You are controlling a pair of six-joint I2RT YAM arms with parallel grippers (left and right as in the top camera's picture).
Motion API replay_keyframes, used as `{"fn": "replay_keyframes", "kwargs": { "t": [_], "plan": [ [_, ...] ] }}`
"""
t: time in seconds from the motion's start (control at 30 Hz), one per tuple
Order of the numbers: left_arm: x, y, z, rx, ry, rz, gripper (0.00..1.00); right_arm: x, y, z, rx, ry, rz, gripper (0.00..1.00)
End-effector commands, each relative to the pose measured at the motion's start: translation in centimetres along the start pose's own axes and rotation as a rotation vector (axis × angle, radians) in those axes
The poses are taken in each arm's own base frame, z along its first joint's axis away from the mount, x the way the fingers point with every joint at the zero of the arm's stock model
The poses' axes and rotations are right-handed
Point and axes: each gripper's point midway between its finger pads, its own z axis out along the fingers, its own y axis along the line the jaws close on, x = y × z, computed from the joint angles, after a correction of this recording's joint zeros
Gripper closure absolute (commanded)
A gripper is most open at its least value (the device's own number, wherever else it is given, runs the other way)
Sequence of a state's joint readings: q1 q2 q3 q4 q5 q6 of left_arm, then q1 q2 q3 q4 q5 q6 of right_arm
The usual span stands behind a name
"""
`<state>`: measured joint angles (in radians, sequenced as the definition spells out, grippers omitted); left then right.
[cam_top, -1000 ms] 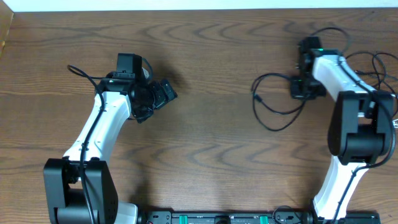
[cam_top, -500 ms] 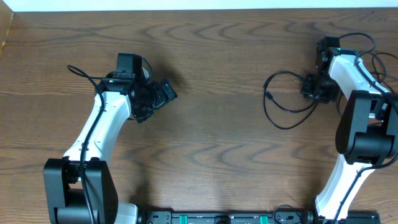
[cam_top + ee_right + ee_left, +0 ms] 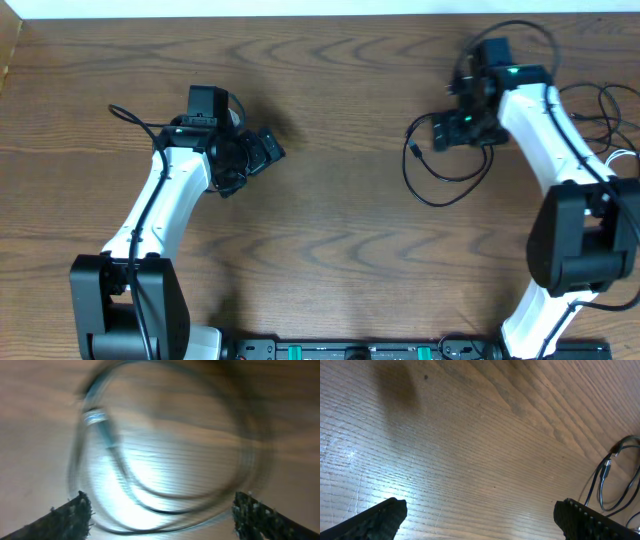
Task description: Untangle cables
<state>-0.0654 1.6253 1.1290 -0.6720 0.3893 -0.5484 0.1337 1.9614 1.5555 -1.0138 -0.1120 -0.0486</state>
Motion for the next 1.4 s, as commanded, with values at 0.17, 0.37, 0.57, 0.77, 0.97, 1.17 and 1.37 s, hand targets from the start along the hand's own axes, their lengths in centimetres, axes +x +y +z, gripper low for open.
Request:
{"fn": "replay_keyframes", "kwargs": {
  "t": [0.17, 0.37, 0.57, 0.77, 0.97, 1.17, 1.37],
  "plan": [
    [-0.7, -0.4, -0.6, 0.005, -0.025, 0.019, 0.0, 1.8, 7.8, 2.2, -0.154, 0.07, -0.441, 0.02],
    [-0.7, -0.4, -0.6, 0.005, -0.025, 0.019, 0.0, 2.4, 7.1, 3.7, -0.029, 0.129, -0.492, 0.01],
    [-0.7, -0.4, -0.6, 0.005, -0.025, 0.019, 0.0, 3.0, 5.5, 5.7, 0.008, 0.192, -0.475, 0.01],
    [-0.7, -0.4, -0.6, 0.005, -0.025, 0.019, 0.0, 3.8, 3.5, 8.1, 0.055, 0.261, -0.459, 0.16],
    [-0.7, -0.4, -0.6, 0.005, -0.025, 0.019, 0.0, 3.3, 1.4, 9.8, 0.155, 0.273, -0.461, 0.92],
    [-0.7, -0.4, -0.6, 0.005, -0.025, 0.019, 0.0, 1.1, 0.7, 10.3, 0.177, 0.183, -0.418, 0.99],
    [-0.7, -0.4, -0.6, 0.005, -0.025, 0.019, 0.0, -0.4, -2.2, 10.2, 0.2, 0.111, -0.23, 0.97]
  ]
}}
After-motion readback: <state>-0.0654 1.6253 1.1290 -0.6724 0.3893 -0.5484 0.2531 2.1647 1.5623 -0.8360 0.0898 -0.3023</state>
